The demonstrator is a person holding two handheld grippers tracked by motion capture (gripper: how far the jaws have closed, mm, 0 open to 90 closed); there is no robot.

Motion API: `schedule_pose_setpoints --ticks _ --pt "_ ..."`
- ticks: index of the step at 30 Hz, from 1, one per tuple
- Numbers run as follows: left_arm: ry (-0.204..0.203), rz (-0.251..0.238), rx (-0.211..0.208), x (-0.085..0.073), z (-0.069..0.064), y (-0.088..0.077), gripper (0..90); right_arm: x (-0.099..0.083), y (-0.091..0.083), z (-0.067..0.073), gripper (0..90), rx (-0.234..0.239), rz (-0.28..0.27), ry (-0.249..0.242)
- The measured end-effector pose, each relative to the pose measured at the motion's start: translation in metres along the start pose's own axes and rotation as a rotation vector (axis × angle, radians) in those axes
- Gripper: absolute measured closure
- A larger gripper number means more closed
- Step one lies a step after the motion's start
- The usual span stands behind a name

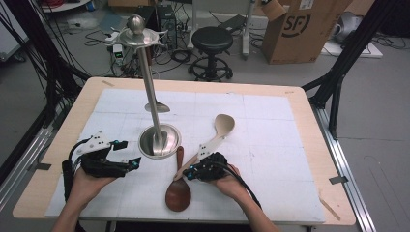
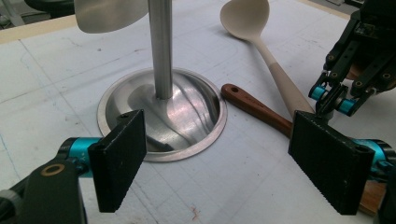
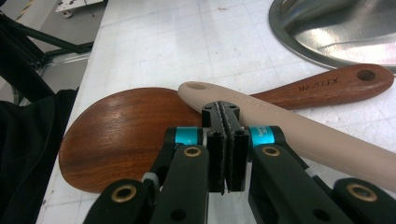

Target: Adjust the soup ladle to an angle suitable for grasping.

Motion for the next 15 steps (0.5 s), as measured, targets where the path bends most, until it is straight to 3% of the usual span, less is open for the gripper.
schedule_pose_setpoints --ticks 15 --pt "0.003 0.005 -0.004 0.0 -0.002 0.001 20.1 0.006 0.011 -0.005 89.2 -0.01 0.001 0.013"
Point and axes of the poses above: each handheld gripper's, and its own axes: y roughly forward along the jaws, x roughly out of its top, z roughly to its left, the point moved 10 cm from there along y, roughly forward along the jaws, and after that the axes turned 5 degrees about y, right-handed, at the moved point
